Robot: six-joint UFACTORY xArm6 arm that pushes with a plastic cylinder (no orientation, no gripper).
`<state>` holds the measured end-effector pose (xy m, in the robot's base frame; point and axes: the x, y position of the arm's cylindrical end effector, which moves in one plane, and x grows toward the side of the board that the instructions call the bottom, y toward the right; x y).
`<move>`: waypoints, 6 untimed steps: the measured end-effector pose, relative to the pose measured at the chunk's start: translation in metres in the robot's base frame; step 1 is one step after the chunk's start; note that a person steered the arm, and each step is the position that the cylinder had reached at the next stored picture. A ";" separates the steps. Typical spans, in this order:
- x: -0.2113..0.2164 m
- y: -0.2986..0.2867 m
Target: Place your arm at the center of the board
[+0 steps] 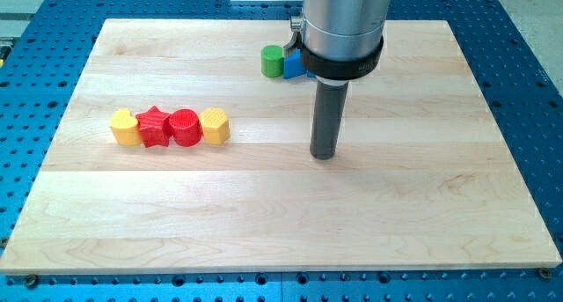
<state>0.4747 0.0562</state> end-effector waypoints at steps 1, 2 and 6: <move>0.000 0.000; -0.003 0.001; -0.058 0.030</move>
<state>0.4162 0.0860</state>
